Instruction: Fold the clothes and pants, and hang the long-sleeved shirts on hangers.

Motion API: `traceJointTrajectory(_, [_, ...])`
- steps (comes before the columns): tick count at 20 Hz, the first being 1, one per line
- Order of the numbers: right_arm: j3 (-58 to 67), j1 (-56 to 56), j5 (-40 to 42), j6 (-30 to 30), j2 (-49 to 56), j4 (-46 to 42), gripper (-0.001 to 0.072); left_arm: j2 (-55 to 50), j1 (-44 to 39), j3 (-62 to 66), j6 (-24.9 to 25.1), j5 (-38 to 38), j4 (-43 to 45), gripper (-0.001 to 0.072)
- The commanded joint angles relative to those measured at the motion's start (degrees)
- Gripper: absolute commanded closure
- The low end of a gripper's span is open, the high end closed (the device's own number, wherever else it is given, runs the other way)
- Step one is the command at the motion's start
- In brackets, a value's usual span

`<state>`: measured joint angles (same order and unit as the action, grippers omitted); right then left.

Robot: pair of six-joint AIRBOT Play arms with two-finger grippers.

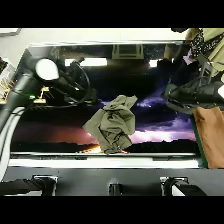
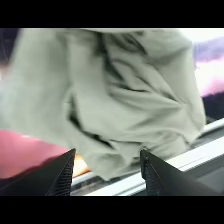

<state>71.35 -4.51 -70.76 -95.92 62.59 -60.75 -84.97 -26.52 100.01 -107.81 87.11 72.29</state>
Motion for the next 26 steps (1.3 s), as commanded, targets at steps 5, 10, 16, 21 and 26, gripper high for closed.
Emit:
traceJointTrajectory(5, [0.1,-3.2,7.7,10.0,28.7,25.5,0.0278,1.3,5.4,0.0,3.1,1.4,1.3,0.0242])
traceJointTrajectory(10, [0.1,4.2,18.4,10.6,37.4,28.2,0.0280,-0.5,5.5,0.0,3.1,1.4,1.3,0.0241])
traceJointTrajectory(16, [0.1,8.7,27.5,9.5,39.3,28.1,0.0297,-1.3,5.5,0.0,3.1,1.4,1.3,0.0241])
traceJointTrajectory(21, [0.3,8.7,31.3,7.8,39.9,27.6,0.0360,-1.4,5.5,0.0,3.1,1.4,1.3,0.0241])
traceJointTrajectory(26, [1.7,8.8,33.4,7.6,39.9,27.1,0.0455,-1.5,5.5,0.0,3.1,1.4,1.3,0.0241])
